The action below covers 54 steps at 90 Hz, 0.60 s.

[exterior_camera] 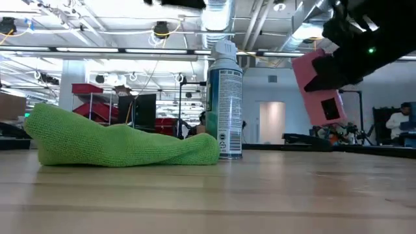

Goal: Apply microfiber cloth
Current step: Spray the pink cellphone using the spray bottle

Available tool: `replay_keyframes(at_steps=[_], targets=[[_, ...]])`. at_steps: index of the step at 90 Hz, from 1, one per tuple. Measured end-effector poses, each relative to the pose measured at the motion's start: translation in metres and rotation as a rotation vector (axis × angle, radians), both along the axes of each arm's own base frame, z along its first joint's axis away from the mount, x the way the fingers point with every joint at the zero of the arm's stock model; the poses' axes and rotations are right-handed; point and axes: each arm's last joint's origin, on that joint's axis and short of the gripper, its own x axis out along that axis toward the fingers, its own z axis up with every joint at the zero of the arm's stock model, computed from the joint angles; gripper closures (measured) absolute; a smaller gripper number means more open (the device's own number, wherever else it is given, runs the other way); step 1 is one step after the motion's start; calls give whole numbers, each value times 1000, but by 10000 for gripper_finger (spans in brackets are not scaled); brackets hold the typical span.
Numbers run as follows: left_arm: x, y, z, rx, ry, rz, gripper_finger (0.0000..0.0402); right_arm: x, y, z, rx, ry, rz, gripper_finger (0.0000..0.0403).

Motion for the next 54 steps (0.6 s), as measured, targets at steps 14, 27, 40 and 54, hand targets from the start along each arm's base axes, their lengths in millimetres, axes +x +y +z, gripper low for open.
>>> replay_keyframes(at_steps=[14, 27, 40, 54], targets=[[-41, 27, 65, -4, -42, -124, 350, 1, 0, 1, -2, -30, -15, 391], [-58, 38, 103, -16, 120, -204, 351, 2, -4, 2, -18, -59, -52, 391], [-47, 41, 121, 52, 333, -233, 372, 5, -11, 3, -7, -85, -88, 391], [-19, 56, 121, 63, 531, -251, 399, 9, -15, 5, 13, -132, -111, 391]])
